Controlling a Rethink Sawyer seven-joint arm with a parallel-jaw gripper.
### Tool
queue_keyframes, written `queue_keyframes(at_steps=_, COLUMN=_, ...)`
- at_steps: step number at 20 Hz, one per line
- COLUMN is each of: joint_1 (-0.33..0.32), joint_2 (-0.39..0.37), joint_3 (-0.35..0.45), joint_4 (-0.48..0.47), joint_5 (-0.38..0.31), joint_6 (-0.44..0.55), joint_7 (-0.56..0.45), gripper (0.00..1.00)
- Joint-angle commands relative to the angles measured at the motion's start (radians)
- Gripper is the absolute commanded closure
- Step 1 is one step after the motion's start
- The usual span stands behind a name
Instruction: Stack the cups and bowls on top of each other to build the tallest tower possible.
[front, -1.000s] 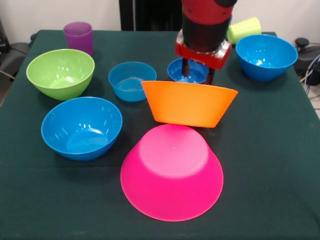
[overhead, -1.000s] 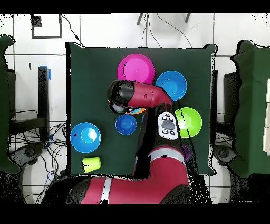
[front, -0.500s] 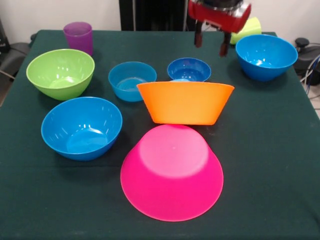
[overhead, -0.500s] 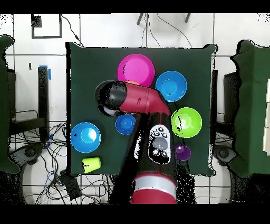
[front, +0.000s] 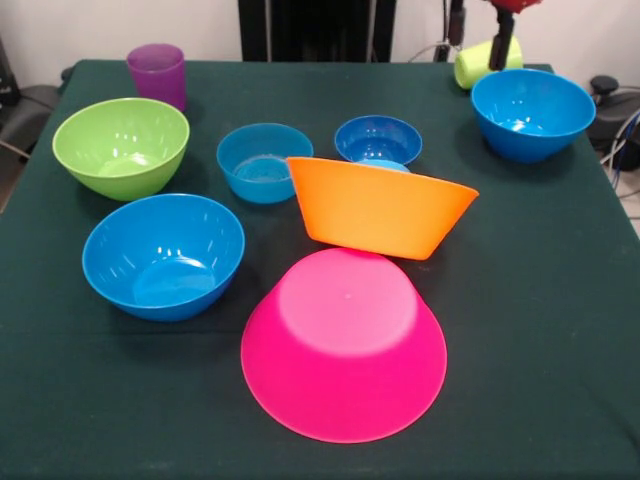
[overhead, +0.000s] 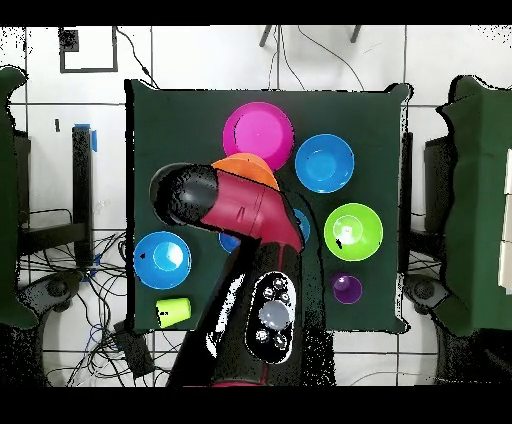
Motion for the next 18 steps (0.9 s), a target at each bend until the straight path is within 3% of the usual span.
queue_keyframes(at_steps=1, joint_1=-0.078, joint_2=-0.012, joint_3=0.153, joint_4=0.288, joint_5=0.13, joint_6=-0.321, joint_7=0.125, gripper=0.0)
queue_keyframes(at_steps=5, joint_1=-0.194, joint_2=-0.031, joint_3=0.303, joint_4=0.404, joint_5=0.14, joint_6=-0.497, joint_7=0.053, gripper=0.0)
queue_keyframes(at_steps=8, joint_1=-0.309, joint_2=-0.02, joint_3=0.432, joint_4=0.453, joint_5=0.023, joint_6=-0.659, joint_7=0.013, gripper=0.0)
queue_keyframes(at_steps=13, joint_1=-0.361, joint_2=0.02, joint_3=0.474, joint_4=0.433, joint_5=-0.154, joint_6=-0.783, joint_7=0.025, gripper=0.0)
queue_keyframes(at_steps=18, joint_1=-0.374, joint_2=0.028, joint_3=0.477, joint_4=0.404, joint_5=-0.273, joint_6=-0.853, joint_7=0.035, gripper=0.0)
